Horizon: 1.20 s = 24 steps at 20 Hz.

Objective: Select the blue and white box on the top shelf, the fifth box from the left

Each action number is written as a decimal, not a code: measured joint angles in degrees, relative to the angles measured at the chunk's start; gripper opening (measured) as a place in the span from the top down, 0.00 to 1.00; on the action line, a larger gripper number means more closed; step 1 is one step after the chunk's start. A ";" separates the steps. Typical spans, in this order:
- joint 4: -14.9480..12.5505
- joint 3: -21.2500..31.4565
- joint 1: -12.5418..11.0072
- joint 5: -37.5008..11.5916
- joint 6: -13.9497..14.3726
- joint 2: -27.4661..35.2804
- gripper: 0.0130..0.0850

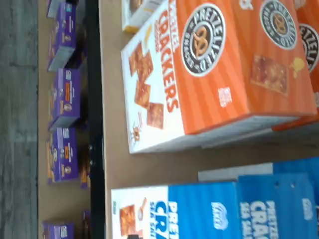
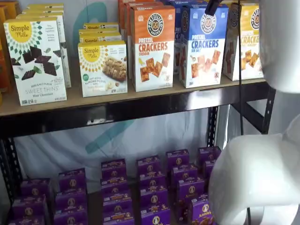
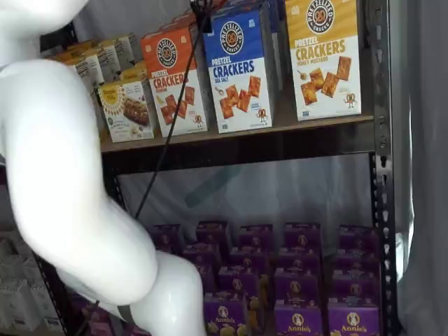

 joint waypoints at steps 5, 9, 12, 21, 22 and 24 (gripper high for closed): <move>-1.91 -5.87 0.09 3.26 -0.41 5.40 0.00; -2.52 -9.22 0.20 5.31 -0.41 8.82 0.00; -3.24 -10.84 0.57 6.16 -0.34 10.85 0.00; -4.20 -11.72 1.46 5.73 -0.14 13.78 0.00; -4.22 -11.68 1.52 5.62 -0.13 13.97 0.00; -4.37 -11.54 1.62 5.41 -0.14 14.23 0.00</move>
